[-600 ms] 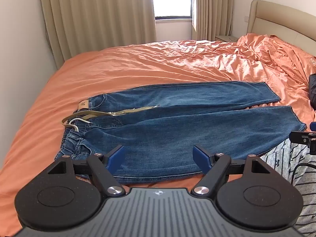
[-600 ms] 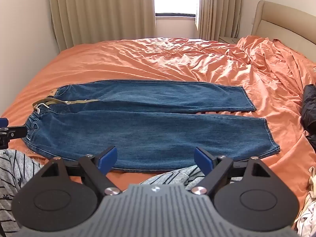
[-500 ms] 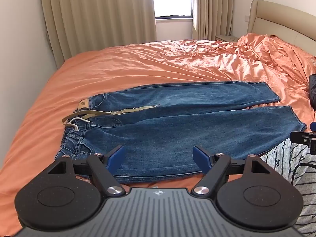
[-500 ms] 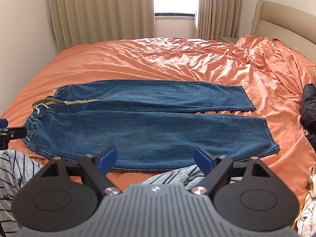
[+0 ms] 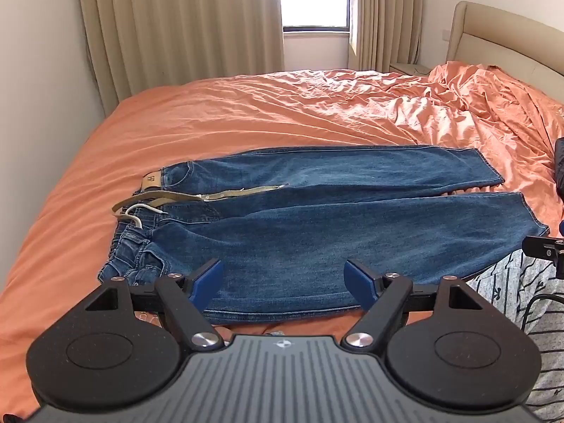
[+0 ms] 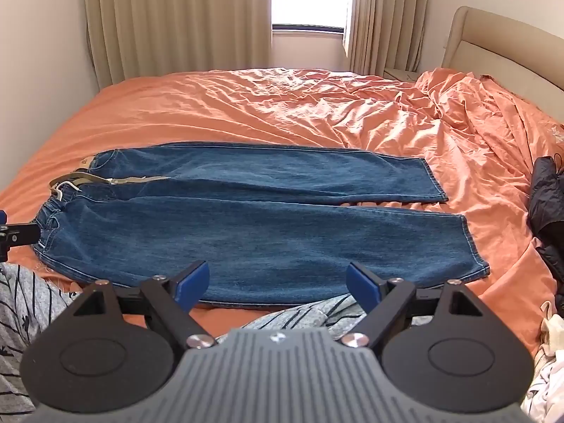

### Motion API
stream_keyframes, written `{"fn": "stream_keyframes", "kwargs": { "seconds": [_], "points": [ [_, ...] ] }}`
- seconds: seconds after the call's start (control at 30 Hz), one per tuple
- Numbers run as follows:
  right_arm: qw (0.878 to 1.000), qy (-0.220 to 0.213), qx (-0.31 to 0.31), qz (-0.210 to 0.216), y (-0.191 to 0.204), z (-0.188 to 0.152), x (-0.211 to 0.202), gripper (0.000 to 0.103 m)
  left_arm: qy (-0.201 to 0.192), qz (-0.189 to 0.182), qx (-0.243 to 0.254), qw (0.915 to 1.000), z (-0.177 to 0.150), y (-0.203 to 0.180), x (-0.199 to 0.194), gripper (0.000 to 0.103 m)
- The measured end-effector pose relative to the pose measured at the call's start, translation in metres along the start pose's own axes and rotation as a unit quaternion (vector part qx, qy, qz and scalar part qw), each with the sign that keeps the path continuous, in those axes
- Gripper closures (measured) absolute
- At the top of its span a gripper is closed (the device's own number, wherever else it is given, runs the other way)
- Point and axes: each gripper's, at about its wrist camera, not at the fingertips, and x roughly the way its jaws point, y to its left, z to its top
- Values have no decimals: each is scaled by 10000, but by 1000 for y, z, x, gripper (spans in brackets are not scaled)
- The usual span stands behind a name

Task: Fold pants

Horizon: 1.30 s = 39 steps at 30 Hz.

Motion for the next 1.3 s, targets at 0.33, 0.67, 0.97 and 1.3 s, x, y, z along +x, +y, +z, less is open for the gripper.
{"fn": "stream_keyframes", "kwargs": {
  "seconds": [0.33, 0.67, 0.97, 1.3],
  "points": [
    [9999, -30, -118, -80, 10, 1, -7, 22, -5, -3, 4, 10000, 1, 2, 2, 12],
    [9998, -12, -142, -147, 9, 4, -2, 22, -12, 4, -19, 10000, 1, 5, 3, 12],
    [9998, 6, -123, -132, 9, 5, -2, 22, -32, 7, -10, 10000, 2, 5, 2, 12],
    [10000, 53, -49, -48, 5, 6, 0, 22, -30, 17, 54, 10000, 2, 3, 1, 12]
  ]
}}
